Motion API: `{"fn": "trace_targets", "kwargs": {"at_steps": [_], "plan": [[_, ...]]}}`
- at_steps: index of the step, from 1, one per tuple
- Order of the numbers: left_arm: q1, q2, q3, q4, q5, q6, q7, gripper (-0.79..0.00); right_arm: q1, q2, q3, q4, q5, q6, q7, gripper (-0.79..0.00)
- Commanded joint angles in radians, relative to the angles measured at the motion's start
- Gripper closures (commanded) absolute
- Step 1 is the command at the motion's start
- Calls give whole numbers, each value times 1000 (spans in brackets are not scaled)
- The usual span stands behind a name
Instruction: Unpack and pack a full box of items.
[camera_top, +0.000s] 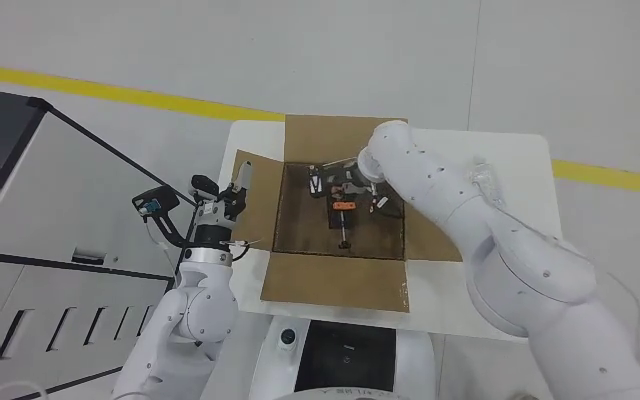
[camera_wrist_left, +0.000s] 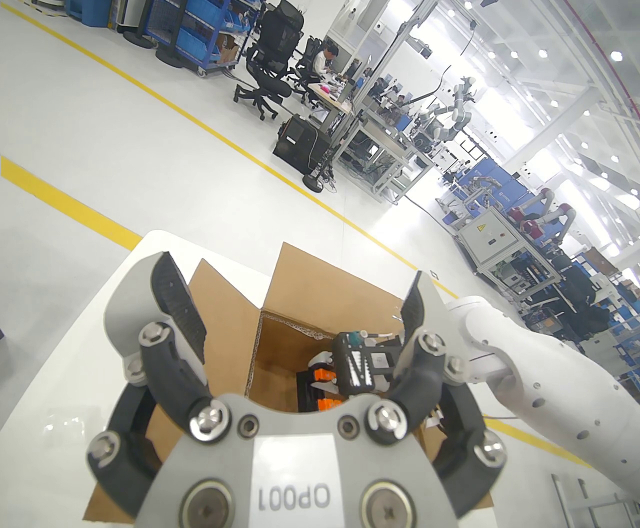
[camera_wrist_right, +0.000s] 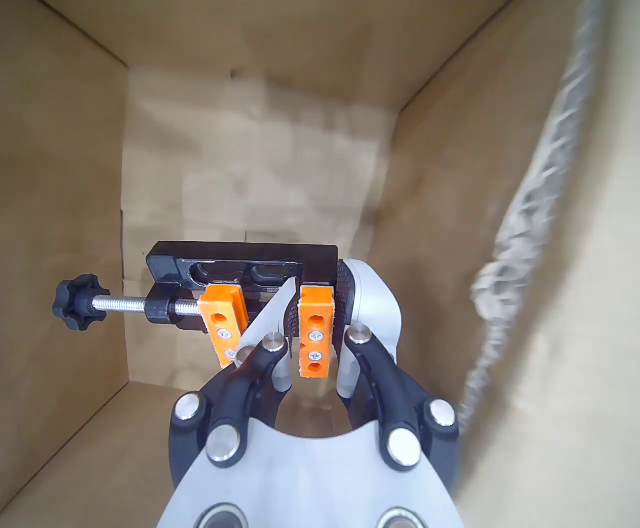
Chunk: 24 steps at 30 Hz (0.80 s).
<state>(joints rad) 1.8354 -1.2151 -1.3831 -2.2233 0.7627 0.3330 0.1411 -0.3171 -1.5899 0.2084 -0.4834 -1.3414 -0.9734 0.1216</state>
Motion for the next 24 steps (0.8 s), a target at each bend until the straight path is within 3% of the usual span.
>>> {"fn": "trace_targets", "kwargs": {"at_steps": [1,9,15,20,24], "plan": [[0,0,0,0,0,0,0,-785,-4,37,0,-46,-63,15,-115,0],[0,0,0,0,0,0,0,-785,-69,235,56,-298,-257,115,-398,0],[0,0,0,0,0,0,0,-785,-207,437,196,-622,-375,200,-458,0],[0,0,0,0,0,0,0,-785,-389,610,380,-886,-502,188,-595,0],[0,0,0,0,0,0,0,-785,-412,627,400,-897,-513,174,-611,0]]}}
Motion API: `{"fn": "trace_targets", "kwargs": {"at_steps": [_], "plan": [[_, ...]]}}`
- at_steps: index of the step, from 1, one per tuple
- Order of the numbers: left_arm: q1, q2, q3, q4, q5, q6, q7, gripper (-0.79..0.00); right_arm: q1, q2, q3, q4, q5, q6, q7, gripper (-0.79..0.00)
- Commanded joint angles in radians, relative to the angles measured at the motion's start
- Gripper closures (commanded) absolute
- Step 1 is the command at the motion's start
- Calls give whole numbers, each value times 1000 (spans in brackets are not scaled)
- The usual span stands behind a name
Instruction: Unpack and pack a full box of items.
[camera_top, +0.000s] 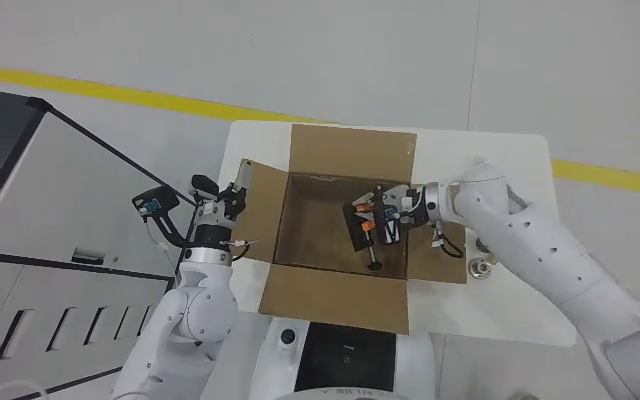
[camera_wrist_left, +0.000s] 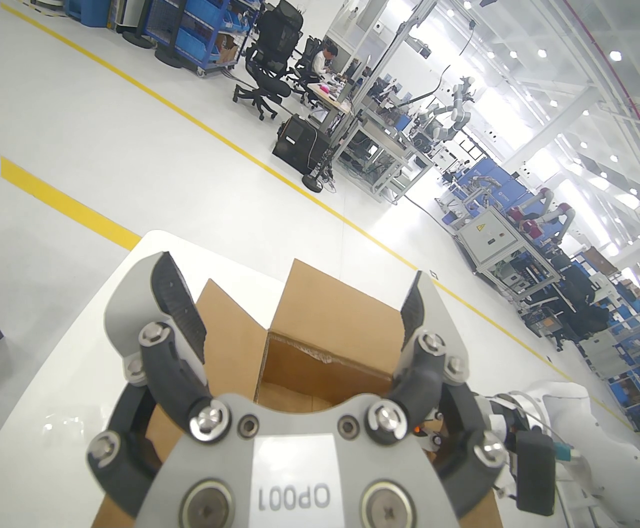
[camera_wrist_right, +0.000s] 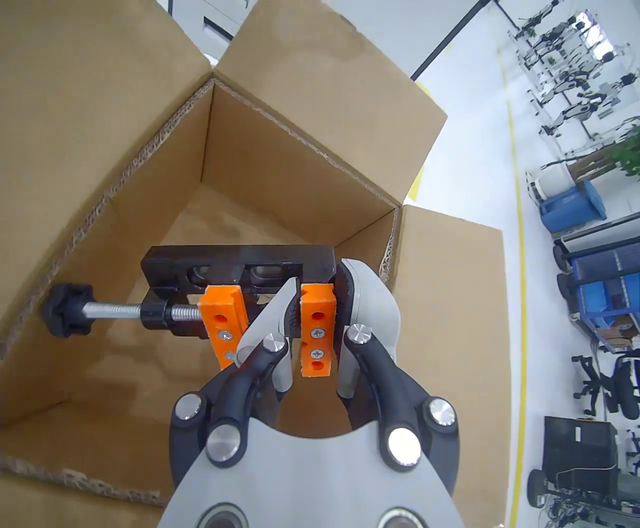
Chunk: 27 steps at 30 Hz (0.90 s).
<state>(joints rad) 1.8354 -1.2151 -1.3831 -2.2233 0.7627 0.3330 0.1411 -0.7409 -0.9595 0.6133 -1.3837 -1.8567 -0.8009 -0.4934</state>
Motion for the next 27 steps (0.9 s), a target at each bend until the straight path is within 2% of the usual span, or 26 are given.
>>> {"fn": "trace_targets", "kwargs": {"at_steps": [1,9,14,21,27], "plan": [[0,0,0,0,0,0,0,-785,12,-4,-5,3,2,2,4,0],[0,0,0,0,0,0,0,-785,7,-4,-3,-25,5,15,6,0],[0,0,0,0,0,0,0,-785,-9,22,111,-135,74,44,-19,0],[0,0,0,0,0,0,0,-785,-141,111,418,-285,113,36,47,0],[0,0,0,0,0,0,0,-785,-385,190,828,-344,195,-9,126,0]]}}
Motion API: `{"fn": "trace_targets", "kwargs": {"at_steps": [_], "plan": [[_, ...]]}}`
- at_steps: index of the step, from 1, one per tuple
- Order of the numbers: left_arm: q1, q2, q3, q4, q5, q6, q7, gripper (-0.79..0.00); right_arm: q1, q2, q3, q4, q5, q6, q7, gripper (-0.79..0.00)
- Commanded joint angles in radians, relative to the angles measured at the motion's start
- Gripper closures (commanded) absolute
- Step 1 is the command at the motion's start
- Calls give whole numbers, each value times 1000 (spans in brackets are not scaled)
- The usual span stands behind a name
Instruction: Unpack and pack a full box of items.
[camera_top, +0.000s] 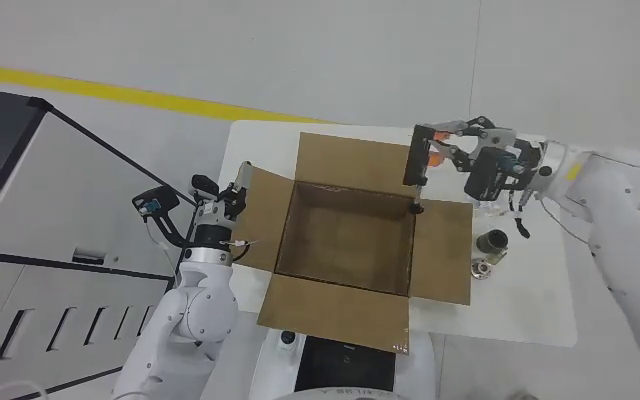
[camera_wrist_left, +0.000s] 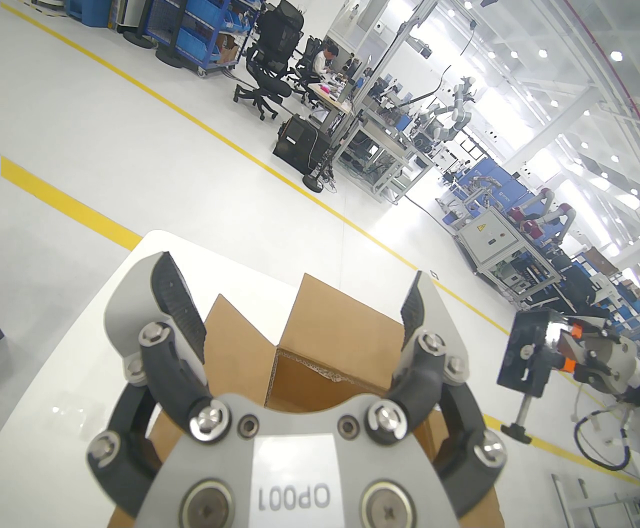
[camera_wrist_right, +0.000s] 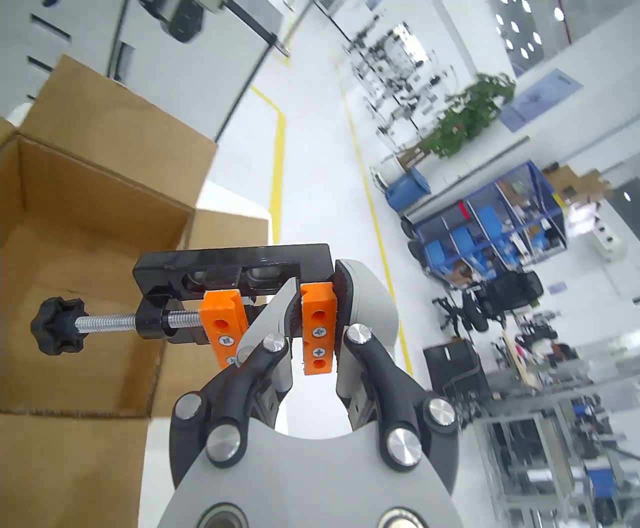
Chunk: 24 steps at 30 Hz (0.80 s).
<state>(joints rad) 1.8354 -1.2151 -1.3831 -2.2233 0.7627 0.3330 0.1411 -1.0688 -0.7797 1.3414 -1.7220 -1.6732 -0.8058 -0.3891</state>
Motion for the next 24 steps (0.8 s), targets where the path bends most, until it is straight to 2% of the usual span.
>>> {"fn": "trace_targets", "kwargs": {"at_steps": [1,5,6,19,24], "plan": [[0,0,0,0,0,0,0,-785,-109,20,174,-16,27,-10,44,0],[0,0,0,0,0,0,0,-785,-342,34,457,-5,173,-12,67,0],[0,0,0,0,0,0,0,-785,-379,35,497,3,192,-18,63,0],[0,0,0,0,0,0,0,-785,-379,35,497,3,192,-18,63,0],[0,0,0,0,0,0,0,-785,-385,33,525,30,244,-5,115,0]]}}
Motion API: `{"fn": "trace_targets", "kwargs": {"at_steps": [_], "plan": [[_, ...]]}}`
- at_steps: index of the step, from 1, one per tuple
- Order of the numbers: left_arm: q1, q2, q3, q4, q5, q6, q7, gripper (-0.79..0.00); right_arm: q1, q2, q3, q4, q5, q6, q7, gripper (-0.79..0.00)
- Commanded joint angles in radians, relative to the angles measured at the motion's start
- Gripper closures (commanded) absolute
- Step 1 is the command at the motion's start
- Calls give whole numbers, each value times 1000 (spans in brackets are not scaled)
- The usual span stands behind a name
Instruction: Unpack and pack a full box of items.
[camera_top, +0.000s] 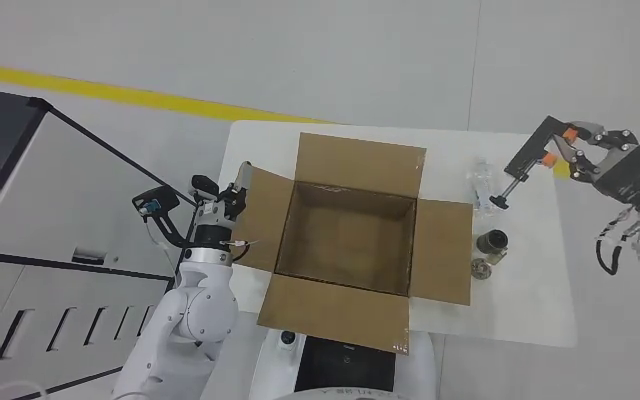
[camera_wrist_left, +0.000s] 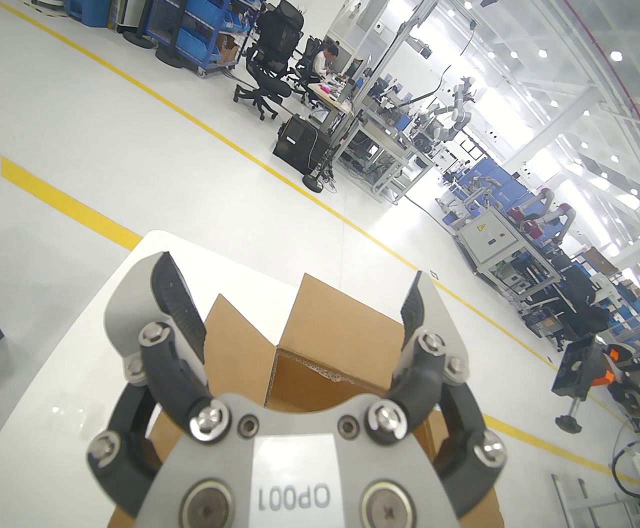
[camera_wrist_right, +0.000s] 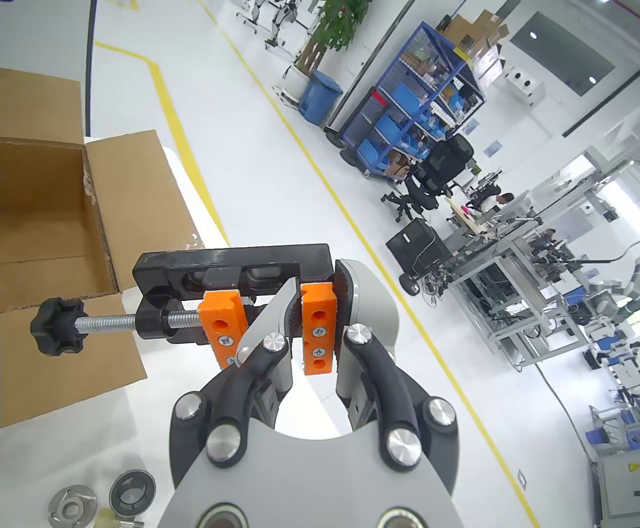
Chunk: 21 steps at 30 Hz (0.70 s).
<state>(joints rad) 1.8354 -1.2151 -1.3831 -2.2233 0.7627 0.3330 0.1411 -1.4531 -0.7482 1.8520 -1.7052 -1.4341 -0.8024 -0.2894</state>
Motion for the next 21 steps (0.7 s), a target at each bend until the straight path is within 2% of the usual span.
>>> {"fn": "trace_targets", "kwargs": {"at_steps": [1,4,21], "plan": [[0,0,0,0,0,0,0,-785,-7,3,32,33,18,-25,31,0],[0,0,0,0,0,0,0,-785,-34,7,89,66,26,-72,72,0],[0,0,0,0,0,0,0,-785,-34,7,89,66,26,-72,72,0]]}}
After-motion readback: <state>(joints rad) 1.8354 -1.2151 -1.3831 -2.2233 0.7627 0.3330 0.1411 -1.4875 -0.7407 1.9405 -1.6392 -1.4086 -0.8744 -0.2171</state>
